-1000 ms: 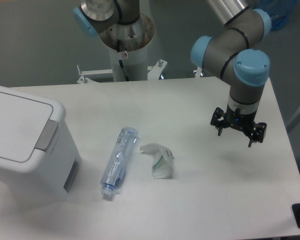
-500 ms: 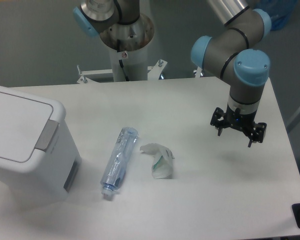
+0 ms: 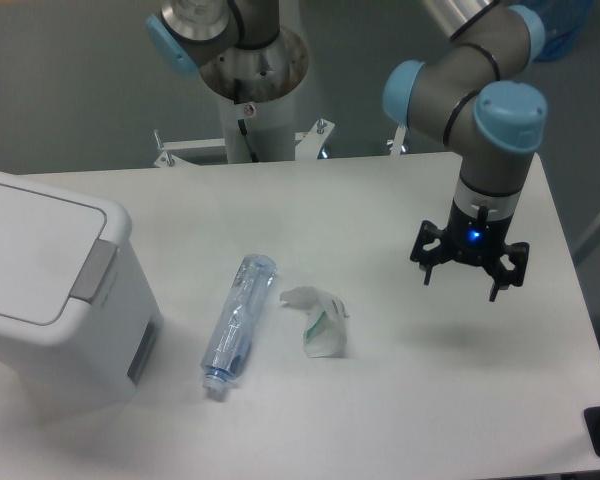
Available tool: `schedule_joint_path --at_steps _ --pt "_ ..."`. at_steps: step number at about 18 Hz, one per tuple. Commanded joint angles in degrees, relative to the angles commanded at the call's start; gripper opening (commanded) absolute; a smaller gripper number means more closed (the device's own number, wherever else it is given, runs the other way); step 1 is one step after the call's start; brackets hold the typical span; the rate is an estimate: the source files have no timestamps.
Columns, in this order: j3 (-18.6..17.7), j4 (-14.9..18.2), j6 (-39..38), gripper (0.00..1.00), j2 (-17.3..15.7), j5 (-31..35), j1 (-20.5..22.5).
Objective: Open the trash can
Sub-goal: 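Move the open gripper across the table toward the trash can lid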
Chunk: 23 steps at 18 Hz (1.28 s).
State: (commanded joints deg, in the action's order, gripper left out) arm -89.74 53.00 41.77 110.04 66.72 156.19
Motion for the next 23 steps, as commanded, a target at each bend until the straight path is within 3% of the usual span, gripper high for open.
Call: schedule_joint_path --at_steps 2,5,6,12,16,23 --pt "1.41 0.00 -2.82 1.00 -1.05 -0.36 -1.84" --pt "2.11 0.00 -10.45 1.00 -1.76 -6.14 -3.96" --pt "2.29 0.00 -12.66 1.00 -3.59 -7.21 -4.66" --pt "1.94 0.00 -21.19 1.00 -7.56 -7.66 -14.06" --pt "1.94 0.00 -21.73 1.00 -8.79 -7.57 -20.47" --pt "0.54 -0.09 -21.56 1.00 -9.67 -7.39 -24.97"
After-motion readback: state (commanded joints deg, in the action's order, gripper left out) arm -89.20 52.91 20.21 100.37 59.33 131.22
